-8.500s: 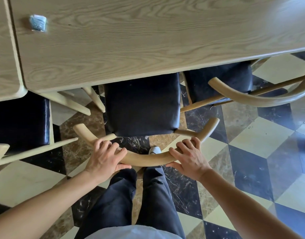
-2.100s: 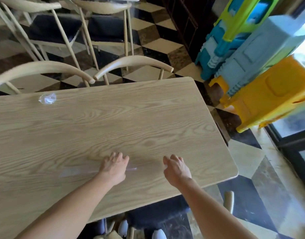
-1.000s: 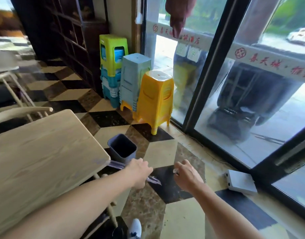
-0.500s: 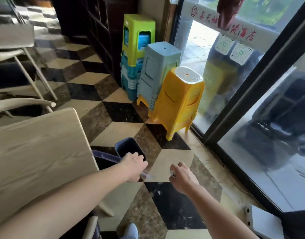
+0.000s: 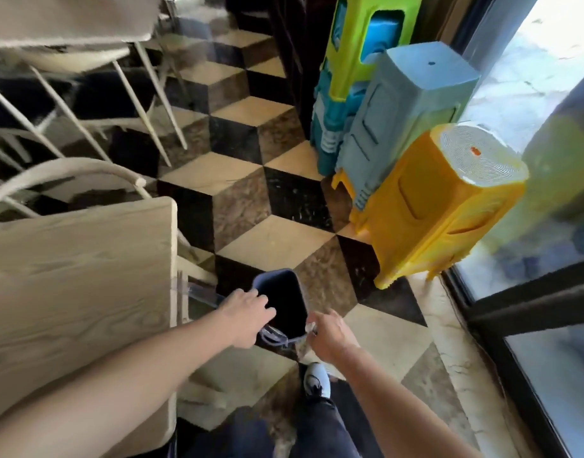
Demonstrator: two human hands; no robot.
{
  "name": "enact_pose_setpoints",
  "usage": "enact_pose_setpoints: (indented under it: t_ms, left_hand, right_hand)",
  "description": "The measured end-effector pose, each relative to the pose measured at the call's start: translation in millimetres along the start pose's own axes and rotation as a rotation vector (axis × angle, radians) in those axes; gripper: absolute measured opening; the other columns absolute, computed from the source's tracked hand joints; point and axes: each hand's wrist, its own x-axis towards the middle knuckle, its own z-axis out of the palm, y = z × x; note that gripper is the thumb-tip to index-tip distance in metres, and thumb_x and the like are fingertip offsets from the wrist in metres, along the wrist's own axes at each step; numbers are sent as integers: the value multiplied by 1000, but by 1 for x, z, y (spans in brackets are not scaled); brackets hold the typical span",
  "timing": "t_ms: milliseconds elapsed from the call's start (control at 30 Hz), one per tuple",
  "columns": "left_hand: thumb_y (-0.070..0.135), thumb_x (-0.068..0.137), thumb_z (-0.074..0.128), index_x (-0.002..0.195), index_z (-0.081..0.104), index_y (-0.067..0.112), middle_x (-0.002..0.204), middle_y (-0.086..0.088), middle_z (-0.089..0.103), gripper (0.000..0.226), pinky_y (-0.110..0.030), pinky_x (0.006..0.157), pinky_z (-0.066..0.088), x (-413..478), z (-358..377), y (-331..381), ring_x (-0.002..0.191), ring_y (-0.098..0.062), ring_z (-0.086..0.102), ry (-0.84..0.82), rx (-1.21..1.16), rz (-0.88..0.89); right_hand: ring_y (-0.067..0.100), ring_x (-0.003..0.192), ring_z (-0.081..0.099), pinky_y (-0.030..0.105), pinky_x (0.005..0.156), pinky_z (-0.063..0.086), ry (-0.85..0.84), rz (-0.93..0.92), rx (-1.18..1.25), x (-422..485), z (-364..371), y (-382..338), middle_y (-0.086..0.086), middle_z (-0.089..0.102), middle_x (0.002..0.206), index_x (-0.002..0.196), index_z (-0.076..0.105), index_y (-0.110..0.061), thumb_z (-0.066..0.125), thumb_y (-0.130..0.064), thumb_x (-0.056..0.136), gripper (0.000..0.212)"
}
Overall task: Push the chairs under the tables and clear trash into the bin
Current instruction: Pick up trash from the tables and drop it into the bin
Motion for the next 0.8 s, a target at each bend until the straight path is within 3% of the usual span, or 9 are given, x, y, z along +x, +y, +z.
enact_pose_setpoints:
  t_ms: [233, 500, 700, 800]
  left_hand:
    - [19, 92, 56, 133, 49, 15, 126, -12, 53, 41, -45, 90, 47, 74, 1, -16, 115, -32, 48, -115, -62, -12]
    - [12, 91, 64, 126, 53, 13, 114, -14, 54, 37, -47, 84, 42, 156, 53, -28, 107, -35, 47, -67, 163, 450]
    - [14, 89, 69, 104, 50, 19, 98, -8, 54, 24, -44, 78, 37, 208, 118, -36, 95, -31, 48, 23, 134, 629]
    - [15, 86, 71, 101, 45, 21, 97, -6, 56, 31, -46, 87, 40, 231, 149, -39, 96, -31, 47, 58, 175, 668]
  right_hand:
    - [33, 110, 57, 40, 93, 51, -83, 13, 23, 82, -21, 17, 7, 52, 119, 118, 66, -28, 52, -14, 94, 31]
    - [33, 107, 59, 41, 88, 53, -175, 94, 33, 153, 25, 30, 9, 51, 123, 124, 62, -24, 48, -17, 101, 28]
    - [31, 99, 60, 44, 82, 55, -197, 186, 78, 204, 76, 43, 4, 50, 118, 123, 60, -28, 47, -17, 98, 30]
    - [30, 105, 56, 45, 80, 55, -192, 224, 28, 227, 97, 50, 3, 49, 118, 122, 55, -30, 47, -17, 98, 28]
